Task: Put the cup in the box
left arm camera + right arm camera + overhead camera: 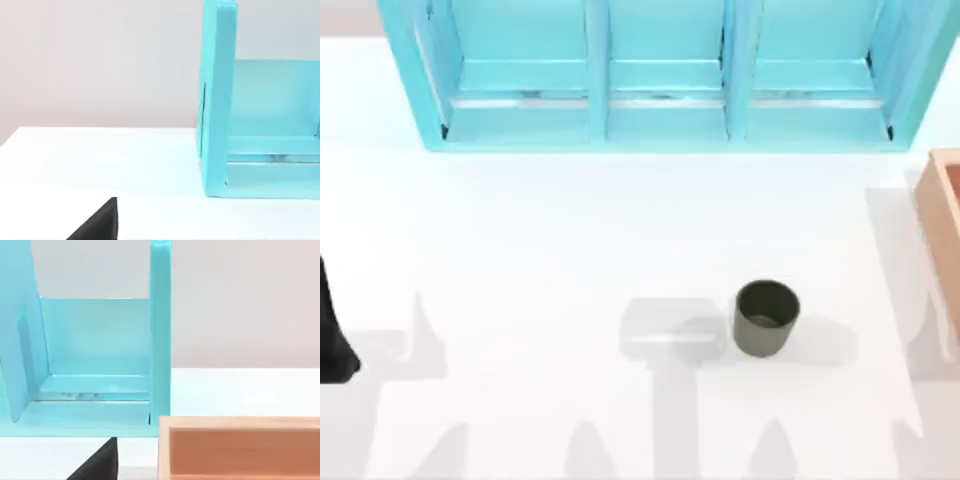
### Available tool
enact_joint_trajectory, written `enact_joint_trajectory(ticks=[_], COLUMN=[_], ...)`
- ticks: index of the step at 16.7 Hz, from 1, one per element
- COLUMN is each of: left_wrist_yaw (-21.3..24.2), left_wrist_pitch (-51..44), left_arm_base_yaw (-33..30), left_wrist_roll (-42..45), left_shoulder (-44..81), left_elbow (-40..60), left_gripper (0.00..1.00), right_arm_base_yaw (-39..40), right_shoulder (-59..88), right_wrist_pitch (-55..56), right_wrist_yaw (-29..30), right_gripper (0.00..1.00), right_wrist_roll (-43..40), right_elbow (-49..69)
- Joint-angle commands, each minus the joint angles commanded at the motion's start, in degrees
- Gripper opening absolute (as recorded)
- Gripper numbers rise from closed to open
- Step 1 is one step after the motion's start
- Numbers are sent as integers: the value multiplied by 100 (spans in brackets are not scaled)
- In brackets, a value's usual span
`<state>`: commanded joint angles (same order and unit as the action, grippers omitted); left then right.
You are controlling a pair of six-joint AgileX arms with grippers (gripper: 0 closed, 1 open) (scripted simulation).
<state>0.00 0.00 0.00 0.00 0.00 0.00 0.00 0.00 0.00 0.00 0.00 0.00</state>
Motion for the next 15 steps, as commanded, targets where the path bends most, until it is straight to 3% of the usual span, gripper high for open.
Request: enact_joint_trajectory(ticks=[6, 15], left_wrist_yaw=[0, 0], left_wrist_pitch=[0, 0], left_arm_base_yaw=[0, 0], left_wrist_roll=[0, 0], left_shoulder=[0, 0], left_elbow=[0, 0], left_gripper=[100, 100], right_arm_base_yaw=[383, 2204], right_shoulder=[583, 4453], right_wrist_pitch=[-432, -2914], right_wrist_yaw=[-31, 122], right_gripper=[100, 100], right_wrist_roll=[278, 1882], right_elbow=[514, 3825])
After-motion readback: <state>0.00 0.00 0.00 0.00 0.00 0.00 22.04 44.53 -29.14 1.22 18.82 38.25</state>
